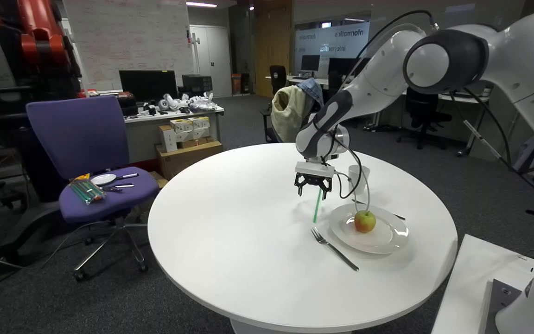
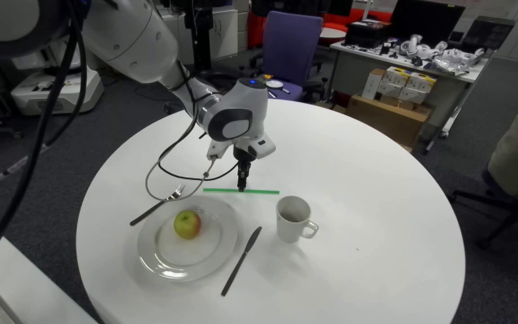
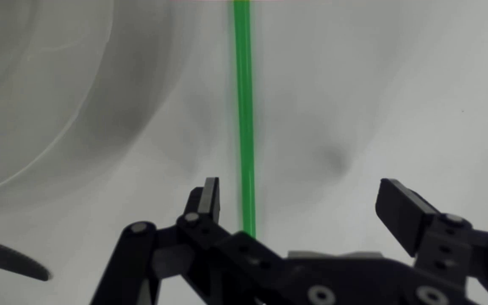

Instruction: Put the straw inside the cup

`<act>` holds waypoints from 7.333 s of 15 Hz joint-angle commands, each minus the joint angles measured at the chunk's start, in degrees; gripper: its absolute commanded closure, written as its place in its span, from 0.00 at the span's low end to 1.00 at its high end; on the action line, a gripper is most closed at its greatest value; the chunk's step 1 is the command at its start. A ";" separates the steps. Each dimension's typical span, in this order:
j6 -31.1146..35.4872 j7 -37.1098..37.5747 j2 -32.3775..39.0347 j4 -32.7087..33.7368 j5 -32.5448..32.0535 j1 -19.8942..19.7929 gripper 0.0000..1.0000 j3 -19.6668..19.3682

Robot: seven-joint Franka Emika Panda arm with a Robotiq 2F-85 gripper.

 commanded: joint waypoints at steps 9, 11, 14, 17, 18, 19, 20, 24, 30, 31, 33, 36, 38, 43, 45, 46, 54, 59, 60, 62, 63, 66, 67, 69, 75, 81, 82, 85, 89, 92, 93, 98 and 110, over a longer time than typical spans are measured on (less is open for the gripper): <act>5.20 -4.76 -1.42 -4.48 4.32 -2.26 0.40 0.75; 5.07 -4.70 -1.38 -4.44 4.28 -2.24 0.56 0.70; 4.99 -4.67 -1.53 -4.40 4.26 -2.25 0.79 0.65; 4.87 -4.72 -1.68 -4.41 4.17 -2.24 0.92 0.59; 4.83 -4.71 -1.74 -4.39 4.17 -2.25 0.98 0.57; 4.81 -4.72 -1.76 -4.40 4.16 -2.25 1.00 0.57; 4.75 -4.71 -1.93 -4.52 4.11 -2.21 1.00 0.54; 1.19 -5.76 -2.86 -4.39 5.59 -3.74 1.00 1.91; -9.49 -9.66 -4.83 -3.10 13.84 -8.81 1.00 3.94; -10.49 -9.19 -5.25 -3.04 15.35 -9.39 1.00 3.60; -10.88 -8.49 -6.23 -3.20 18.19 -10.40 1.00 3.06; -7.41 -8.17 -8.33 -4.82 22.33 -10.98 1.00 2.24; -4.53 -8.71 -10.32 -6.43 24.96 -10.70 1.00 1.65; -3.92 -11.04 -15.16 -9.79 31.06 -11.18 1.00 2.00; -5.36 -11.72 -16.77 -10.71 36.92 -12.01 1.00 2.60; -6.01 -11.14 -17.42 -11.06 40.43 -12.13 1.00 2.56; 0.09 -10.53 -20.71 -15.08 64.98 -9.75 1.00 0.30; 7.77 -12.25 -21.80 -16.65 81.65 -9.12 1.00 0.22; 9.33 -13.15 -21.91 -16.61 85.45 -9.03 1.00 0.16; 11.86 -15.46 -22.11 -16.37 92.04 -8.80 1.00 -0.14; 12.98 -17.07 -22.22 -16.28 95.24 -8.67 1.00 -0.30; 15.82 -22.91 -22.58 -16.03 104.46 -9.21 1.00 0.07; 16.62 -24.65 -22.61 -15.84 107.21 -9.06 1.00 -0.14; 18.26 -28.08 -22.82 -15.62 113.17 -8.81 1.00 -0.62; 17.28 -33.88 -22.78 -17.28 121.31 -9.13 1.00 -1.64; 16.28 -33.54 -22.73 -20.78 122.24 -7.24 1.00 -4.03; 16.11 -33.78 -22.87 -21.37 122.82 -7.03 1.00 -4.31; 16.01 -34.01 -22.60 -22.29 124.53 -6.32 1.00 -4.97; 7.90 -31.41 -22.44 -25.58 121.37 -7.75 1.00 -3.73; 2.62 -32.08 -21.79 -27.50 121.60 -7.96 1.00 -4.08; 1.55 -31.90 -21.61 -27.97 121.47 -8.01 1.00 -4.13; -0.50 -32.40 -22.69 -30.11 121.55 -7.75 1.00 -4.77; -0.15 -34.86 -32.51 -36.19 113.03 -7.98 1.00 -6.76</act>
